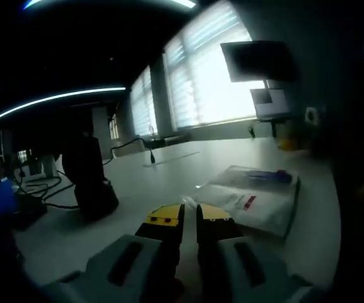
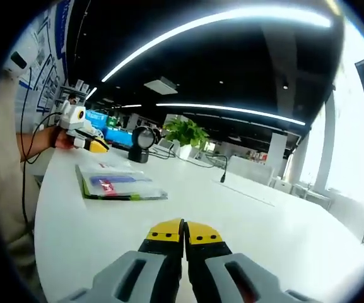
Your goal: Clip sheet goods on table flip sheet goods clip sheet goods scan sheet goods put sheet goods back to table
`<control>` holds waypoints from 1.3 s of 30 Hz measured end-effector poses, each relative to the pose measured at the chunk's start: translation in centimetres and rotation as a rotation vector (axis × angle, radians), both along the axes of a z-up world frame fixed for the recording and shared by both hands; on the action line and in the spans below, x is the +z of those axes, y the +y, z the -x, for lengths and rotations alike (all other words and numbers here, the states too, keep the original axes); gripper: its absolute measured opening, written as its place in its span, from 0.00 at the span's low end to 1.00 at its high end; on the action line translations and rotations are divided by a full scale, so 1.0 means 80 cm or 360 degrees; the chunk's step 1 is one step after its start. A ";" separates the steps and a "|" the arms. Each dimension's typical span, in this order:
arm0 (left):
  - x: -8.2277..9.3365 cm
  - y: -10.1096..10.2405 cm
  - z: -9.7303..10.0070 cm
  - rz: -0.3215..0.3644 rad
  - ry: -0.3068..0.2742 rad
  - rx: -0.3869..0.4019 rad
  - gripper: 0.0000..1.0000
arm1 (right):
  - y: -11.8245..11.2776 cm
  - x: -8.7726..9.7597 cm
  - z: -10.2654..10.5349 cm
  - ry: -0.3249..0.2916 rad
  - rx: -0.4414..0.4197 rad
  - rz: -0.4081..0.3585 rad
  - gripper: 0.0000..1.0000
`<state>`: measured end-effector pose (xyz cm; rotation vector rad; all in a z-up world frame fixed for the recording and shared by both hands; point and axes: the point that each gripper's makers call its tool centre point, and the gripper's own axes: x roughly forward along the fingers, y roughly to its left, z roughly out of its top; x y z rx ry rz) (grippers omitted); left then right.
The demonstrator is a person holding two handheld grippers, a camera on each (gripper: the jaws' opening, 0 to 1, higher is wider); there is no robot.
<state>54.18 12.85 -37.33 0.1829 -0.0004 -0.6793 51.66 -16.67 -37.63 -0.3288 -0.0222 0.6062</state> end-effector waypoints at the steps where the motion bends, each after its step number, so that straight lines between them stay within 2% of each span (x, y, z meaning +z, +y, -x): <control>1: 0.000 0.001 0.000 0.0000 0.0001 0.0000 0.01 | 0.000 0.000 0.000 -0.0001 0.0000 -0.0001 0.00; 13: -0.003 0.003 -0.002 0.0010 0.0042 0.0005 0.01 | -0.001 -0.001 -0.001 0.0002 -0.0005 0.0008 0.00; 17: -0.005 0.001 -0.002 -0.0020 0.0049 0.0004 0.01 | -0.001 -0.001 -0.001 0.0004 -0.0005 0.0008 0.00; 22: -0.001 -0.001 0.000 0.0011 0.0083 -0.0003 0.02 | -0.001 -0.002 -0.002 0.0003 -0.0007 0.0014 0.00; 25: -0.006 -0.008 0.003 0.0121 0.0206 -0.0022 0.03 | -0.001 -0.002 -0.001 0.0004 -0.0005 0.0015 0.00; 29: -0.021 -0.010 0.000 0.0063 0.0271 0.0009 0.05 | 0.000 -0.002 0.000 -0.0002 -0.0002 0.0022 0.00; 31: -0.018 -0.011 0.003 0.0133 0.0324 0.0007 0.06 | 0.001 -0.002 0.000 -0.0003 0.0004 0.0023 0.00; 35: -0.013 -0.011 0.003 0.0147 0.0349 0.0013 0.06 | 0.001 -0.002 0.000 -0.0004 0.0010 0.0021 0.00; 39: -0.023 -0.014 0.005 0.0218 0.0507 0.0000 0.08 | 0.001 -0.003 0.000 -0.0003 0.0010 0.0029 0.00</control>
